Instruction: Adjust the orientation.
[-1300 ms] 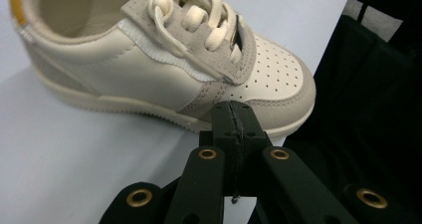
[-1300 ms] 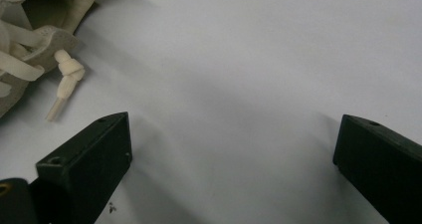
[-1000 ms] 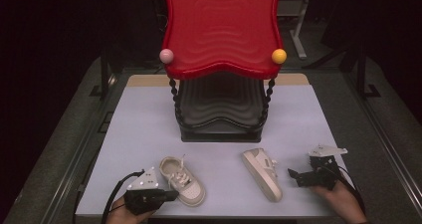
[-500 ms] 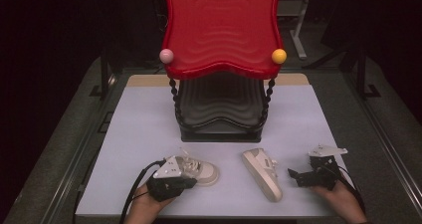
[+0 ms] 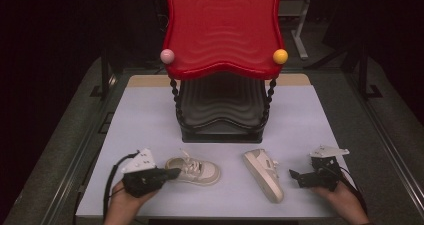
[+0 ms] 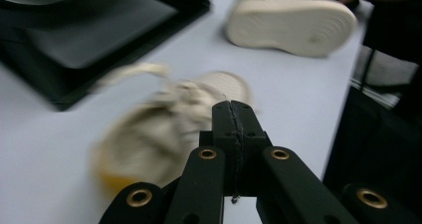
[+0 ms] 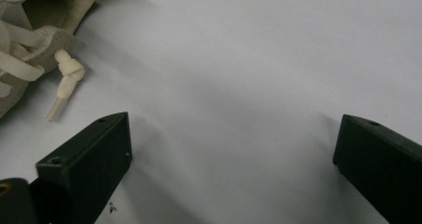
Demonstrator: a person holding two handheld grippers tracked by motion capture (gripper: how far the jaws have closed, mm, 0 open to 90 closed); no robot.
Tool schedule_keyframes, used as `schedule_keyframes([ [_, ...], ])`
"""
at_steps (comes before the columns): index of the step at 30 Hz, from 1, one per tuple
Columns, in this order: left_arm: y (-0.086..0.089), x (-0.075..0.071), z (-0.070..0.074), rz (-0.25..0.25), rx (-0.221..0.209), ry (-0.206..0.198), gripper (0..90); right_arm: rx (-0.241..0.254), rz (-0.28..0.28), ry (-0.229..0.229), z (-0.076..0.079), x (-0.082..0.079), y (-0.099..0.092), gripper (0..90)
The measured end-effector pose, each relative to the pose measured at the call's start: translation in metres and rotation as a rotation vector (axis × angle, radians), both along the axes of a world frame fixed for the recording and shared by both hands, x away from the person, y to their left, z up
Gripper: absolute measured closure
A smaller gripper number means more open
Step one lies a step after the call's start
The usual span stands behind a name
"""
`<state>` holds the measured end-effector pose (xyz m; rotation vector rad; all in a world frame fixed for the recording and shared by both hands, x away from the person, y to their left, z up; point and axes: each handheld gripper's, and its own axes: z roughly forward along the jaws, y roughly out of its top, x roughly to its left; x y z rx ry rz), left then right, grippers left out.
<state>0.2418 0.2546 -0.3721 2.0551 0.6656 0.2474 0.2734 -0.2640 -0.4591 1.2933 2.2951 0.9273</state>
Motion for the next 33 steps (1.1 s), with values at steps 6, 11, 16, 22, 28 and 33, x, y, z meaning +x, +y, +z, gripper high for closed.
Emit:
schedule_keyframes([
  [6, 0.037, 0.037, -0.016, 0.091, 0.039, 0.018, 90.0, -0.001, 0.000, 0.000, 0.000, 0.000, 0.000, 1.2],
  [11, 0.037, 0.052, -0.039, 0.101, 0.088, 0.077, 90.0, 0.000, 0.000, 0.000, 0.000, 0.000, 0.000, 1.2],
  [16, 0.023, 0.052, -0.054, 0.063, 0.136, 0.115, 90.0, 0.001, -0.001, 0.001, 0.000, 0.000, 0.000, 1.2],
  [22, 0.024, 0.046, -0.055, 0.055, 0.111, 0.128, 90.0, 0.001, -0.001, 0.000, 0.000, 0.000, 0.000, 1.2],
  [28, 0.012, 0.031, -0.055, -0.001, 0.096, 0.145, 90.0, 0.000, 0.000, -0.001, 0.000, 0.000, 0.000, 1.2],
  [33, 0.000, 0.023, -0.055, -0.050, 0.095, 0.155, 90.0, 0.001, -0.001, 0.000, 0.000, 0.000, 0.000, 1.2],
])
